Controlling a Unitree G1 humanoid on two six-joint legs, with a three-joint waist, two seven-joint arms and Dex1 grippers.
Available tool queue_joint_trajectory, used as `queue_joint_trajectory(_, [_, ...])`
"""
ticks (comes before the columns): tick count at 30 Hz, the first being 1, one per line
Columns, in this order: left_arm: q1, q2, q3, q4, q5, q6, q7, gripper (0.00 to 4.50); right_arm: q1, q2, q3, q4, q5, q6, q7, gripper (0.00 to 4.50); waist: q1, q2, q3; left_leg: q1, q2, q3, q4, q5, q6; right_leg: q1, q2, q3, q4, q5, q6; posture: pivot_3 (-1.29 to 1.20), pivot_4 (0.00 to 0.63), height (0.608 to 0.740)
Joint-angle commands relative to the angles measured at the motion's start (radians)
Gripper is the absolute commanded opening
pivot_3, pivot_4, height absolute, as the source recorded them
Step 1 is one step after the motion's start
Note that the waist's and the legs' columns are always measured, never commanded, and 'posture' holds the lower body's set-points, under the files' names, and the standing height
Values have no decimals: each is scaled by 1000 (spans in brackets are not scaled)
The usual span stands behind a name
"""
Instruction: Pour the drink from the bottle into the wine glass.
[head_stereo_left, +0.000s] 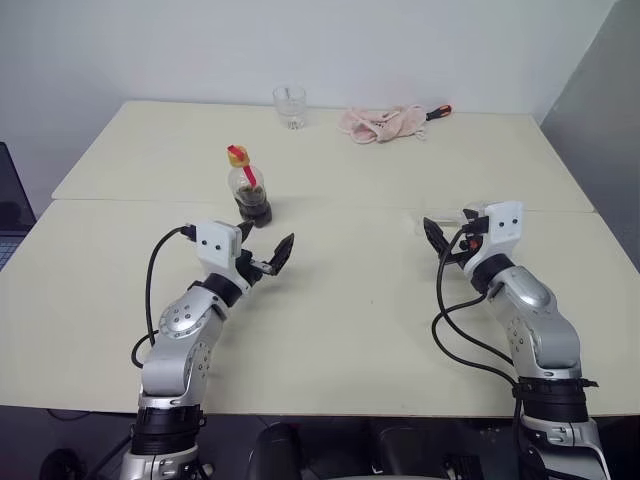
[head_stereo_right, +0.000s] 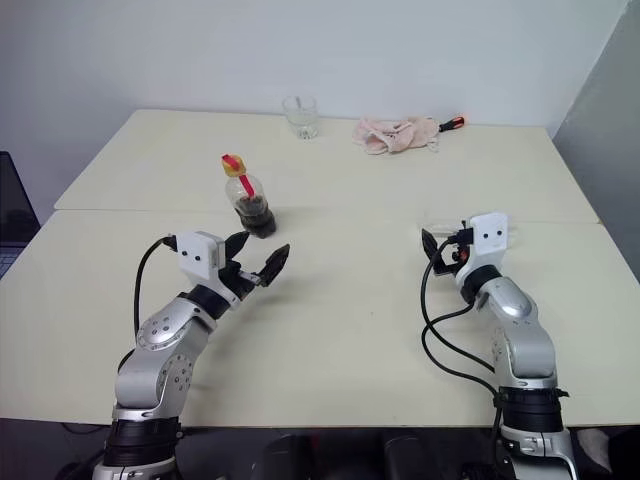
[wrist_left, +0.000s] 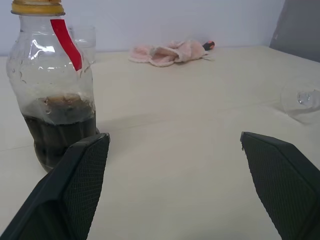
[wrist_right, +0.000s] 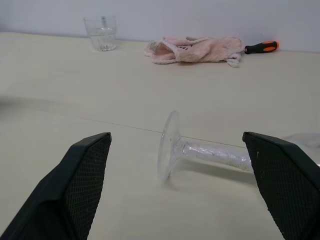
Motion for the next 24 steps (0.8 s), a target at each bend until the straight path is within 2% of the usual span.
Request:
queue_joint_trajectory(1, [-10,28,15,-41,9,-7,-2,4448,-11,-24,-18,-72,69,23,60,4500,0,0,0,0,0,0,0,0,0,0,0,0,0,0,0,0,150,740])
queue_joint_trajectory(7, [-20,24,37,-9,-5,-29,3,4448,-36,-76,30,-106,112,75,156,4500,0,0,0,0,0,0,0,0,0,0,0,0,0,0,0,0,150,740])
queue_joint_trajectory(14, [-114,-59,24,106,57,-52,122,4448,-67,-119,176,-231,163,194,268,4500,2,0,0,0,0,-1,0,0,0,0,0,-1,0,0,0,0,150,740])
queue_joint_trajectory(19, [-183,-92,45,204,111,-81,214,4448,-78,-121,238,-280,169,237,285,4500,2,0,0,-1,-1,-1,1,0,0,0,1,-1,0,0,0,0,150,740])
queue_joint_trajectory(24, [-213,-76,71,253,125,-110,246,4448,-77,-114,258,-285,152,240,276,4500,3,0,0,-1,0,-1,1,0,0,0,1,-1,0,0,0,0,150,740])
